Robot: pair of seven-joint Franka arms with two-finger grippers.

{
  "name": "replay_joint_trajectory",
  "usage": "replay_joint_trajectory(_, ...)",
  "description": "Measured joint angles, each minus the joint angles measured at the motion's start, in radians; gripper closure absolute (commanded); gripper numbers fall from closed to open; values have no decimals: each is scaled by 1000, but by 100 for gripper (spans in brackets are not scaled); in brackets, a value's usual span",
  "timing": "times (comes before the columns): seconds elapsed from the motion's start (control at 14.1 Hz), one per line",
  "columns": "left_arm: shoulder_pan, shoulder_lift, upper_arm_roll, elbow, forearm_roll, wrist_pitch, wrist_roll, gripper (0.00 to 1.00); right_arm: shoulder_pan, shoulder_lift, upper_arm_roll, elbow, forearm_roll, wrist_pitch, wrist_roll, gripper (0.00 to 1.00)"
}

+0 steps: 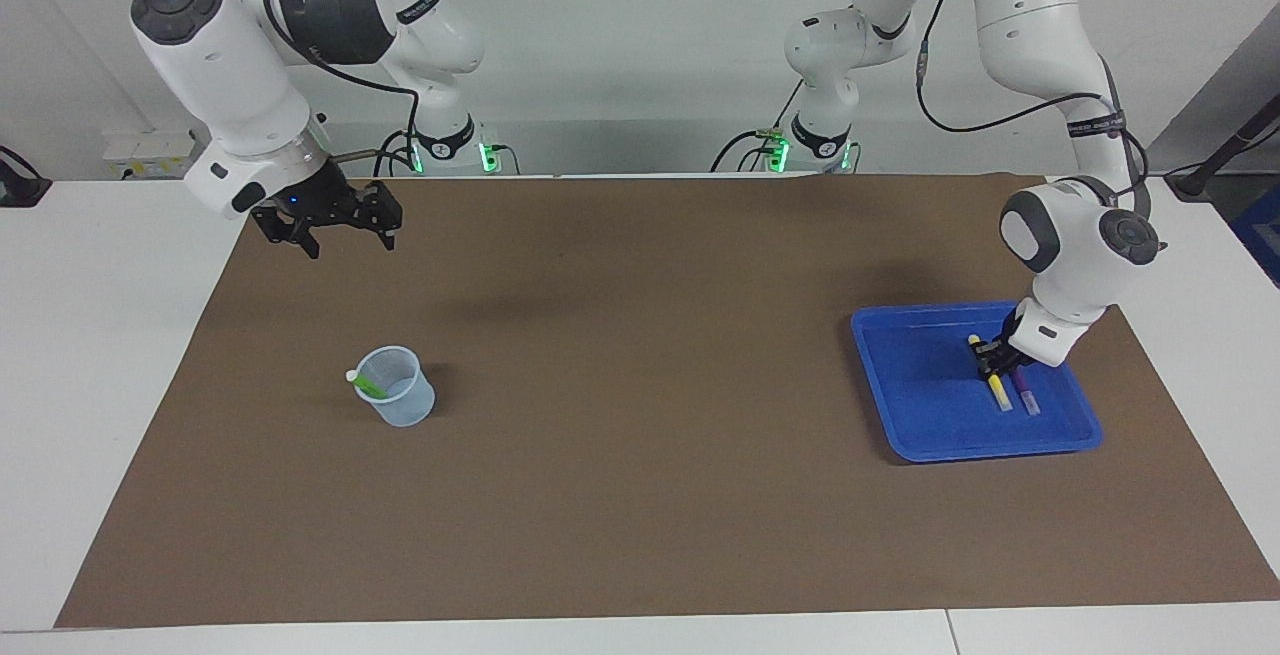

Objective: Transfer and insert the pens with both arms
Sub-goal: 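Release the green pen in the cup while the left gripper reaches the yellow pen, then grasp and lift the yellow pen with the left gripper, then carry the yellow pen toward the right gripper with the left gripper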

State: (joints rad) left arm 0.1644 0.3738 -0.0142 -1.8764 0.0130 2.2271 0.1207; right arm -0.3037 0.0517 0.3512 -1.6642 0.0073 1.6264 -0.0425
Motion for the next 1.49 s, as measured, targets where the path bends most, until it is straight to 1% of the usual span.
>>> replay_joint_trajectory(0.14,-2,0,-6,30,-24,-42,-1,100,0,0,0,0,0,-1,0,0)
replay_joint_trajectory(0.35,-6,0,-14,40,-144,-50,-1,100,0,0,0,0,0,-1,0,0)
replay_joint_trajectory(0.57,-45,0,-18,46,-240,-64,-16,100,-1,0,0,0,0,-1,0,0)
replay_joint_trajectory(0.85,-130,-8,-21,74,-257,-102,-243,100,-1,0,0,0,0,-1,0,0)
replay_joint_trajectory(1.06,-142,-29,-36,83,-332,-167,-393,100,-1,0,1,-9,5,15,0,0)
replay_joint_trajectory(1.34,-189,-55,-50,83,-385,-206,-650,100,0,-4,7,-51,76,84,26,0)
replay_joint_trajectory(1.49,-222,-63,-53,83,-446,-215,-762,100,1,-7,8,-63,105,108,58,0)
